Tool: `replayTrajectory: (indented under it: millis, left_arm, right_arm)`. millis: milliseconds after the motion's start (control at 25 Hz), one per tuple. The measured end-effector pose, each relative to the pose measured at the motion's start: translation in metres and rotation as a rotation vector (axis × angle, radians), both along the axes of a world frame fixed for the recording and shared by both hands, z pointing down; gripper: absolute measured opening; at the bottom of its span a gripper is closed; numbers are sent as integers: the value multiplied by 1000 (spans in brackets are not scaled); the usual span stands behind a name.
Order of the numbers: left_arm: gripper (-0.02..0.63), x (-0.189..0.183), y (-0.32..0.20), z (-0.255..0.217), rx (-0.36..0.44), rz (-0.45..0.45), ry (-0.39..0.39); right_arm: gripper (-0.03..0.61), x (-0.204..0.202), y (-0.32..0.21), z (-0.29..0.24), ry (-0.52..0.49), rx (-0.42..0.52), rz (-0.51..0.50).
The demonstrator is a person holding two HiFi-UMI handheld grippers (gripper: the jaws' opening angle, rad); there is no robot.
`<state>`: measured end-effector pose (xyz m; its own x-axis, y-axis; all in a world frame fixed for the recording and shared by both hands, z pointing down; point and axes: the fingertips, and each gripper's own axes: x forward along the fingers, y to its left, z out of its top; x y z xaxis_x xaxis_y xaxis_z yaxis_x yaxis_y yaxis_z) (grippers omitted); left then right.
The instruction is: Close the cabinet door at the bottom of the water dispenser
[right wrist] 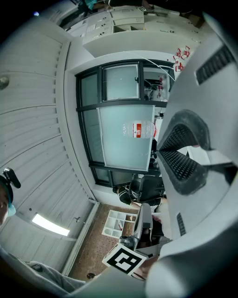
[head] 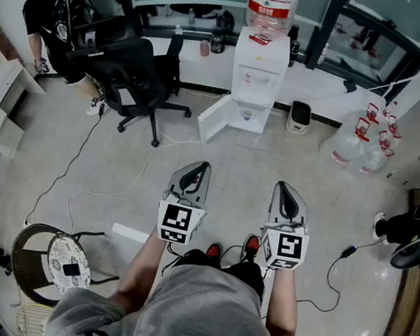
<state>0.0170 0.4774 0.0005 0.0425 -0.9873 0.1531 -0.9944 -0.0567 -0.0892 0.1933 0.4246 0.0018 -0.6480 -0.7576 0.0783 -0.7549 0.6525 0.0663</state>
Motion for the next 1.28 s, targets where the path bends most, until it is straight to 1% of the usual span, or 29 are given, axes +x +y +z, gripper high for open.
replayTrajectory:
  millis: [400, 640, 880, 1120, 1280]
  left_arm:
    - [23, -3, -12, 2, -1, 8, 0]
    - [23, -15, -22, 3, -2, 7, 6]
    - [23, -25, -35, 5, -1, -8, -5]
    - [23, -37, -65, 9, -6, -28, -8]
    - [23, -39, -100, 18, -17, -41, -8]
  right_arm:
    - [18, -9, -10, 1, 1, -1, -12]
    - [18, -21, -20, 0, 1, 4, -13]
    - [18, -27, -36, 7, 8, -2, -15]
    - [18, -38, -70, 9, 4, 4, -31]
    - [18, -42, -111, 17, -6, -5, -45]
